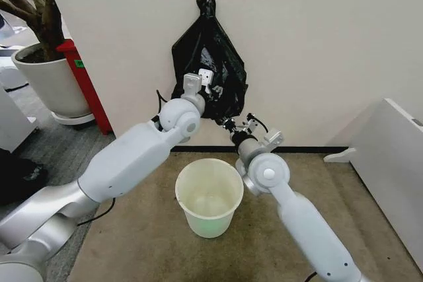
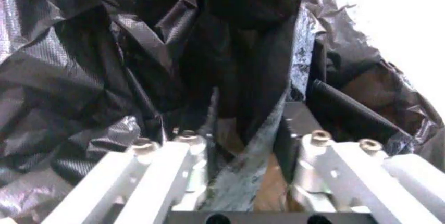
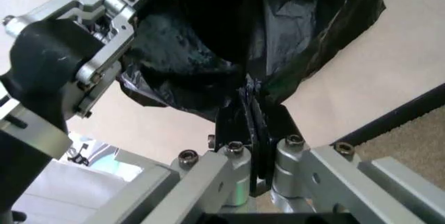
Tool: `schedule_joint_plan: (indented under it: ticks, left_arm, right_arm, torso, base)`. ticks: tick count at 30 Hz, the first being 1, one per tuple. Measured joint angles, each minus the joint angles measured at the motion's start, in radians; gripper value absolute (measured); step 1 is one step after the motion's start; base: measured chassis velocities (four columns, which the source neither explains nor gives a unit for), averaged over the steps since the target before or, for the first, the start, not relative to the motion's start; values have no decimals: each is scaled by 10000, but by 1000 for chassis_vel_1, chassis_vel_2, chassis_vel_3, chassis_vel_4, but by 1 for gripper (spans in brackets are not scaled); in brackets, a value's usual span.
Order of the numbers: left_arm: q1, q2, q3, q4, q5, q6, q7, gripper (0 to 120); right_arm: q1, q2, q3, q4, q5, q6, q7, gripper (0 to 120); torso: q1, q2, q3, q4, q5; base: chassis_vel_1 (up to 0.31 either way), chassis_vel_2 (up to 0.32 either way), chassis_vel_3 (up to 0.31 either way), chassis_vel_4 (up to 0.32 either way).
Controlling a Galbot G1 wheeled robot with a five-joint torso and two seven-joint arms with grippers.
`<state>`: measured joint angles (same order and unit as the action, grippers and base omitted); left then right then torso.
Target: Place the garbage bag over the trash bin.
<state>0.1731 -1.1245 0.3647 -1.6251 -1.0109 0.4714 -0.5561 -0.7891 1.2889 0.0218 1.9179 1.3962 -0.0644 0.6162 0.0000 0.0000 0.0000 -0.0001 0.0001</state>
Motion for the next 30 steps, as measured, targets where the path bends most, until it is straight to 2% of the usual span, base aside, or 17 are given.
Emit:
schedule_joint_plan:
  ticks: [2,7,12,14,20,26,30]
  left_arm:
    - [-13,-14,3,22,0,-3,2,19]
    - [-36,130,-113,-173,-135,-180,-174,0]
    - [-18,450,-262,-534,-333,-304,-355,0]
    - [98,1195,-663,-1255,-584,-686,-456,0]
    - [181,1694,-1146,-1703,-907,-1241,-463,0]
    - [209,1886,-1462,-1808,-1343,-1582,-463,0]
    - [324,1921,-1620,-1803,-1505,-1757,-470,0]
  right_arm:
    - [-6,-15,14,6,-2,0,-11,0]
    - [-96,-133,126,62,-17,-18,-88,0]
    - [-159,-185,235,63,-22,-51,-159,0]
    - [-189,-226,451,65,-26,-109,-255,0]
    - [-433,-348,499,322,-305,-518,-686,0]
    - [-953,-709,375,701,-1780,-873,-1533,1]
    - [-1472,-1198,441,1027,-3116,-997,-2256,12]
  torso:
    - [0,0,0,1,0]
    - [0,0,0,0,-1]
    - [0,2,0,0,-1]
    - [0,2,0,3,-2]
    - [0,2,0,3,-2]
    - [0,2,0,1,-2]
    - [0,2,-1,0,-1]
  base:
    - [0,0,0,0]
    - [0,0,0,0]
    - [0,0,0,0]
    - [0,0,0,0]
    - [0,0,0,0]
    - [0,0,0,0]
    - [0,0,0,0]
